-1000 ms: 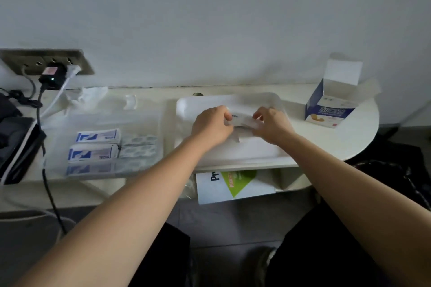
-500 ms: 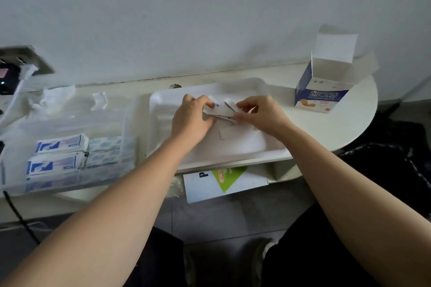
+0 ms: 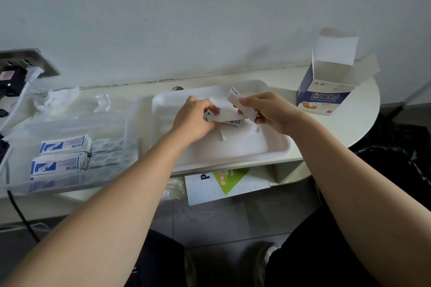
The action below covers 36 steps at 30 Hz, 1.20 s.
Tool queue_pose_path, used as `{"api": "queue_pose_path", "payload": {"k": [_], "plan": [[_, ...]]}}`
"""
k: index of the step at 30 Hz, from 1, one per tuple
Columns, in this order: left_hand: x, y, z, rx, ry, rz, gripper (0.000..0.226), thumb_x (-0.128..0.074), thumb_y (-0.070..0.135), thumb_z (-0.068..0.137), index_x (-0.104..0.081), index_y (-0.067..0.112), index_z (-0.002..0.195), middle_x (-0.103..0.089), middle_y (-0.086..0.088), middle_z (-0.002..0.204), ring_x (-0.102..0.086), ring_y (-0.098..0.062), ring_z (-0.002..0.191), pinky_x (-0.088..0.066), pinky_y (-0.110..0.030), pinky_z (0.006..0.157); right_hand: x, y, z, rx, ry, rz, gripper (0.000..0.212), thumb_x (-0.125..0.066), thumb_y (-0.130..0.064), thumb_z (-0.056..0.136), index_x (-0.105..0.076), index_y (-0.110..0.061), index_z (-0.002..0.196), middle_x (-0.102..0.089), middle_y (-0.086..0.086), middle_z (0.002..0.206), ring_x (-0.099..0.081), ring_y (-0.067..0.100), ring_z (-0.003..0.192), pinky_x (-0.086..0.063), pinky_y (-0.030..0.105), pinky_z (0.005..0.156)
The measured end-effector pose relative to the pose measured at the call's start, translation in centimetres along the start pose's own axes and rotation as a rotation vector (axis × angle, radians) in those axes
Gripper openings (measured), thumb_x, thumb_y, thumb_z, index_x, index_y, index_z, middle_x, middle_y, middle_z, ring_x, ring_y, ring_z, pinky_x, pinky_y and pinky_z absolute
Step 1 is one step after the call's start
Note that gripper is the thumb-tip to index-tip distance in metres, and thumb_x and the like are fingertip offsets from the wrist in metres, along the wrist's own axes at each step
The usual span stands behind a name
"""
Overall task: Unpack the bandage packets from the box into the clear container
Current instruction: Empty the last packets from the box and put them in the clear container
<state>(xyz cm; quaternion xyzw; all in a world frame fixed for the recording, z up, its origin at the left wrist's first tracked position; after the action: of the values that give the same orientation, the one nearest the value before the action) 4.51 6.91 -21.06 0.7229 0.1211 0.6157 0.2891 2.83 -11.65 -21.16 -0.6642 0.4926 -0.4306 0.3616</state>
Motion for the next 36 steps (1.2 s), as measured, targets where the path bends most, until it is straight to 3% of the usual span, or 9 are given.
{"api": "queue_pose_path", "payload": {"k": [2, 5, 9, 13, 18, 21, 26, 30, 36], "plan": [[0.2, 0.2, -0.1, -0.023, -0.033, -0.009, 0.026, -0.071, 0.021, 0.08, -0.068, 0.025, 0.105, -0.055, 0.0, 0.104, -0.052, -0.016, 0.08, -0.045, -0.027, 0.08, 0.3, 0.2, 0.0, -0.026, 0.01, 0.086, 0.024, -0.058, -0.025, 0.094, -0.068, -0.005, 0.103, -0.065, 0.009, 0.086, -0.048, 0.017, 0.077, -0.037, 0.028, 0.068], [0.4, 0.6, -0.4, -0.046, -0.068, -0.018, 0.023, -0.069, 0.02, 0.081, -0.07, 0.025, 0.103, -0.064, 0.004, 0.099, -0.055, -0.014, 0.081, -0.044, -0.024, 0.075, 0.7, -0.2, -0.4, 0.025, 0.039, 0.002, 0.021, -0.056, -0.016, 0.095, -0.07, -0.004, 0.103, -0.059, -0.002, 0.066, -0.04, 0.011, 0.06, -0.035, 0.021, 0.058], [0.4, 0.7, -1.0, -0.054, -0.111, 0.09, 0.022, -0.07, 0.021, 0.078, -0.069, 0.026, 0.1, -0.059, 0.005, 0.092, -0.051, -0.014, 0.076, -0.036, -0.023, 0.067, 0.2, -1.1, -1.4, 0.139, 0.037, -0.197, 0.018, -0.057, -0.016, 0.093, -0.075, -0.013, 0.093, -0.064, -0.003, 0.074, -0.042, 0.008, 0.059, -0.036, 0.017, 0.054], [0.4, 0.2, -1.5, -0.028, -0.136, 0.138, 0.025, -0.072, 0.021, 0.076, -0.067, 0.028, 0.1, -0.056, 0.007, 0.091, -0.05, -0.013, 0.077, -0.035, -0.022, 0.068, -0.4, -1.1, -1.8, 0.133, 0.045, -0.31, 0.01, -0.066, -0.021, 0.087, -0.074, -0.015, 0.087, -0.066, -0.003, 0.073, -0.051, 0.01, 0.065, -0.039, 0.019, 0.053], [0.6, -0.4, -1.8, 0.009, -0.144, 0.094, 0.023, -0.074, 0.021, 0.074, -0.066, 0.03, 0.094, -0.058, 0.007, 0.093, -0.053, -0.013, 0.079, -0.038, -0.022, 0.069, -2.0, -0.2, -2.6, 0.05, 0.045, -0.747, 0.049, -0.08, -0.05, 0.066, -0.059, -0.019, 0.096, -0.06, -0.004, 0.086, -0.055, 0.013, 0.078, -0.046, 0.031, 0.07], [0.8, -0.4, -2.1, 0.015, -0.139, 0.052, 0.023, -0.076, 0.024, 0.072, -0.066, 0.032, 0.091, -0.057, 0.009, 0.089, -0.054, -0.012, 0.078, -0.039, -0.023, 0.07, -3.2, 0.2, -2.6, 0.094, 0.044, -0.912, 0.046, -0.079, -0.043, 0.068, -0.055, -0.02, 0.1, -0.062, 0.0, 0.093, -0.055, 0.018, 0.081, -0.047, 0.033, 0.071], [1.4, -0.5, -2.5, 0.018, -0.154, 0.042, 0.019, -0.076, 0.024, 0.075, -0.068, 0.031, 0.091, -0.056, 0.008, 0.089, -0.055, -0.013, 0.077, -0.047, -0.026, 0.069, -2.7, -0.5, -2.7, 0.074, -0.013, -0.761, 0.033, -0.079, -0.032, 0.072, -0.065, -0.017, 0.098, -0.065, -0.002, 0.083, -0.055, 0.014, 0.072, -0.043, 0.025, 0.062], [1.6, -0.8, -2.8, 0.032, -0.19, 0.034, 0.02, -0.076, 0.023, 0.076, -0.07, 0.029, 0.094, -0.058, 0.006, 0.091, -0.058, -0.015, 0.08, -0.05, -0.028, 0.068, -2.0, -0.5, -2.8, 0.059, -0.042, -0.553, 0.031, -0.08, -0.033, 0.072, -0.07, -0.016, 0.096, -0.07, 0.001, 0.079, -0.058, 0.015, 0.072, -0.042, 0.028, 0.069], [2.0, -1.1, -3.3, 0.057, -0.206, 0.007, 0.025, -0.078, 0.02, 0.074, -0.07, 0.027, 0.097, -0.056, 0.007, 0.09, -0.055, -0.012, 0.079, -0.048, -0.027, 0.073, -1.4, -0.3, -2.7, 0.041, 0.002, -0.563, 0.038, -0.083, -0.033, 0.068, -0.064, -0.017, 0.096, -0.07, 0.003, 0.087, -0.062, 0.018, 0.078, -0.048, 0.032, 0.075]]}}
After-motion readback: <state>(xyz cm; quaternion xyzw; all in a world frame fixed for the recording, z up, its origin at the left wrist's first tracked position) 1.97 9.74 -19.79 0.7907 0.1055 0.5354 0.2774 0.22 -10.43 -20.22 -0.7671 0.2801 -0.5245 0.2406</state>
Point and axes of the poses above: each hand's wrist, its own z-axis towards the middle knuckle, its own x-axis out of the back of the hand, y = z × x, the point moved 5 cm from there along z, towards the middle knuckle
